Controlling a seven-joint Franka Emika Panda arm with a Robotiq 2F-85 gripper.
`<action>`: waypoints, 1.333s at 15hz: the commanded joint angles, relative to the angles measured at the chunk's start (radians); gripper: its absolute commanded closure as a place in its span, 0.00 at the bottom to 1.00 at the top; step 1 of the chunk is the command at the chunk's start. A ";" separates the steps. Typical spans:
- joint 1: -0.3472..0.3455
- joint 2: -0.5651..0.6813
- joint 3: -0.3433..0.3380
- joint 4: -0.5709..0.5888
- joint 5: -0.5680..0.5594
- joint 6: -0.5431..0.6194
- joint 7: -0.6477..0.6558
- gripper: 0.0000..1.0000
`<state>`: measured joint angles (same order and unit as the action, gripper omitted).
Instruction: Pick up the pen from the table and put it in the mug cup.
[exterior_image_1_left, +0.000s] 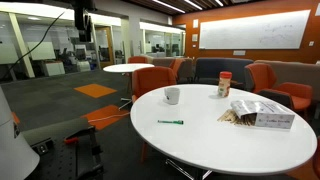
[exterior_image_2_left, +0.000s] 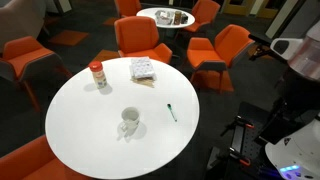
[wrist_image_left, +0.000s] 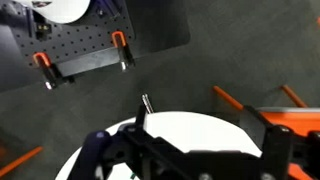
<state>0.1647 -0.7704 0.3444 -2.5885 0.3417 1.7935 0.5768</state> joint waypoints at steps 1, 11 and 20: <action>-0.013 -0.003 0.009 0.002 0.006 -0.005 -0.007 0.00; -0.134 0.097 0.006 0.003 -0.050 0.159 0.030 0.00; -0.254 0.492 0.005 0.060 -0.296 0.612 0.157 0.00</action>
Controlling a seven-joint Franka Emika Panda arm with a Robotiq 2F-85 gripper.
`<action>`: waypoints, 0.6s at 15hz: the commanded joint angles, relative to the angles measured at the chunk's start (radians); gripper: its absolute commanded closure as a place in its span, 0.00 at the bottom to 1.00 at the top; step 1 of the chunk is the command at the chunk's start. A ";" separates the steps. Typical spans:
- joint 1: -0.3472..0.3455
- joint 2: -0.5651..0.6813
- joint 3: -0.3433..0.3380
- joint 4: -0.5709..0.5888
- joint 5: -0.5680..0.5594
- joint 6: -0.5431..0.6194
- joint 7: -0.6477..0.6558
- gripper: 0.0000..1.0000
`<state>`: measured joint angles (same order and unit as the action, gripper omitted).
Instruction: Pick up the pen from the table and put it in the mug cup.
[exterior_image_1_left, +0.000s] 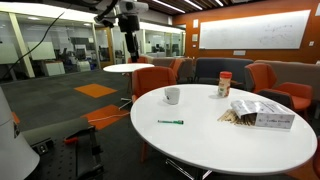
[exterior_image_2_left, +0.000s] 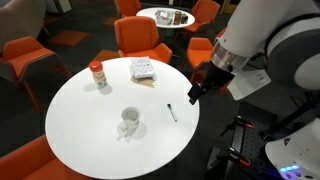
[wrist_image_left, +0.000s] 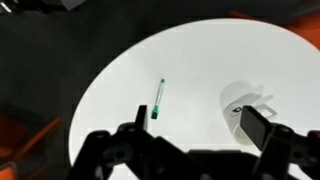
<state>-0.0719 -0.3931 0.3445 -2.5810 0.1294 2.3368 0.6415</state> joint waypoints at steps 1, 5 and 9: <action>-0.022 0.161 0.001 0.065 -0.120 0.102 0.125 0.00; -0.008 0.334 -0.056 0.144 -0.276 0.165 0.281 0.00; 0.052 0.482 -0.156 0.236 -0.327 0.171 0.333 0.00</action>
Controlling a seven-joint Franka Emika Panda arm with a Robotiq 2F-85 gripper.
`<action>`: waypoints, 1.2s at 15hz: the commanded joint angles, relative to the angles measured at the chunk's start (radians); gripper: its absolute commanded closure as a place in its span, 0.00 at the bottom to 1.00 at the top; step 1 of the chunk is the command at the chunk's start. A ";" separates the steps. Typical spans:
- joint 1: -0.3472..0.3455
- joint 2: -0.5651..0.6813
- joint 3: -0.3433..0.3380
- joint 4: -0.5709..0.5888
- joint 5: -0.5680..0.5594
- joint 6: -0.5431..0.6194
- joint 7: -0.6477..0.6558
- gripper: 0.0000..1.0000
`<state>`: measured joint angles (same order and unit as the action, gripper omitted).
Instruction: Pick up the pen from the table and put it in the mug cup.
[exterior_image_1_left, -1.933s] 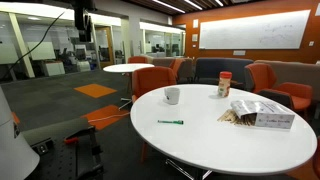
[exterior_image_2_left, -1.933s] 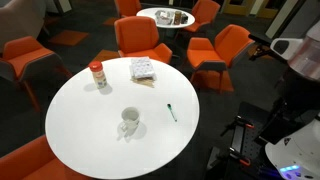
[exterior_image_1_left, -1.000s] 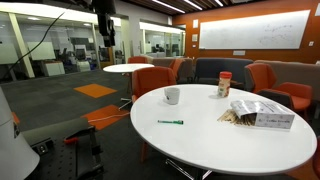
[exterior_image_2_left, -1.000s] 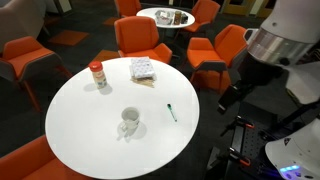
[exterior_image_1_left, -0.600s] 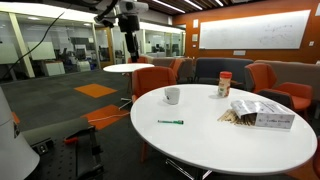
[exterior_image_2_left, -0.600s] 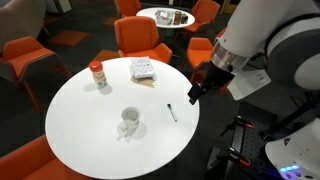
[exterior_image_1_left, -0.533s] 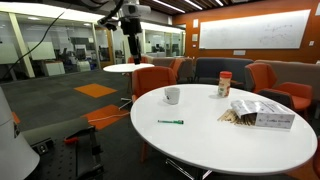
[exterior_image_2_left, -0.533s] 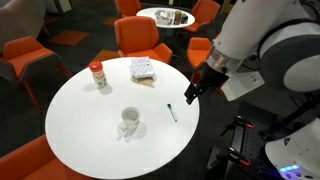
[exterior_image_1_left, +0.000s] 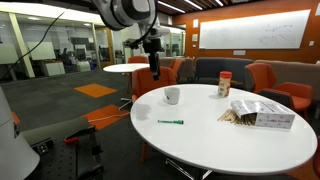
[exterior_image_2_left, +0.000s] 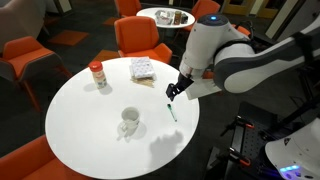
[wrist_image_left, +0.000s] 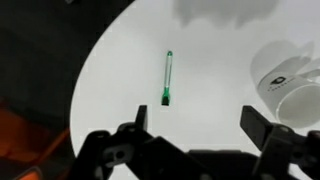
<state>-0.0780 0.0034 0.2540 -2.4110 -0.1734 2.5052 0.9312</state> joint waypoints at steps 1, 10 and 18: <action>0.075 0.115 -0.089 0.085 -0.018 0.000 0.031 0.00; 0.184 0.303 -0.243 0.170 0.025 0.021 0.006 0.00; 0.185 0.395 -0.323 0.204 0.066 0.051 -0.024 0.00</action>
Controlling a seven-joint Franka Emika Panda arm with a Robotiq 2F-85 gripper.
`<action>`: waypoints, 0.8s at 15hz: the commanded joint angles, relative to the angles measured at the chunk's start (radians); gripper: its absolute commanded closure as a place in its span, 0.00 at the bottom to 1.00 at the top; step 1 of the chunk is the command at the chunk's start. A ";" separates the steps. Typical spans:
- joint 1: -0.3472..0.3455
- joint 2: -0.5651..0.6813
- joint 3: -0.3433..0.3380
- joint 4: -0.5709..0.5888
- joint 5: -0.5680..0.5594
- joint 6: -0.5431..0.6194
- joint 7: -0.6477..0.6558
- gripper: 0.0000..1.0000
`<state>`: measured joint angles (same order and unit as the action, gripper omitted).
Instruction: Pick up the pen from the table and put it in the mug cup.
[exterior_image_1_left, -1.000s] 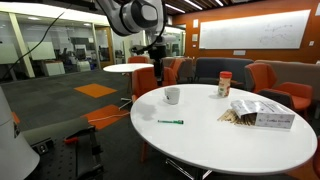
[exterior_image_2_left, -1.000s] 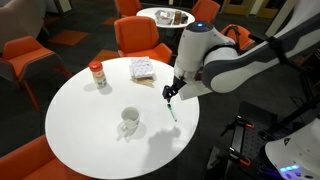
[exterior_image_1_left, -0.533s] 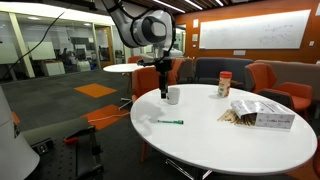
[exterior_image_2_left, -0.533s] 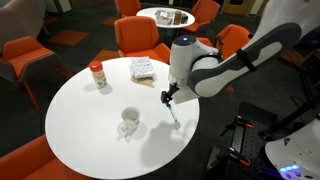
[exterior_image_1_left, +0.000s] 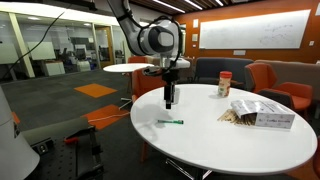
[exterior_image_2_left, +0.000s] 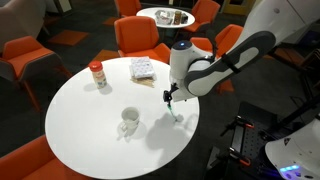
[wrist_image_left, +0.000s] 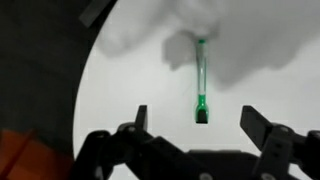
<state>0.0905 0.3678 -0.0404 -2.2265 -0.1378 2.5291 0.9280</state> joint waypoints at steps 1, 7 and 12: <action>0.018 0.046 -0.038 0.027 0.029 0.036 -0.021 0.00; 0.011 0.140 -0.042 0.060 0.107 0.133 -0.094 0.00; 0.026 0.217 -0.051 0.110 0.165 0.165 -0.141 0.00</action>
<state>0.0923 0.5527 -0.0718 -2.1498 -0.0178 2.6816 0.8313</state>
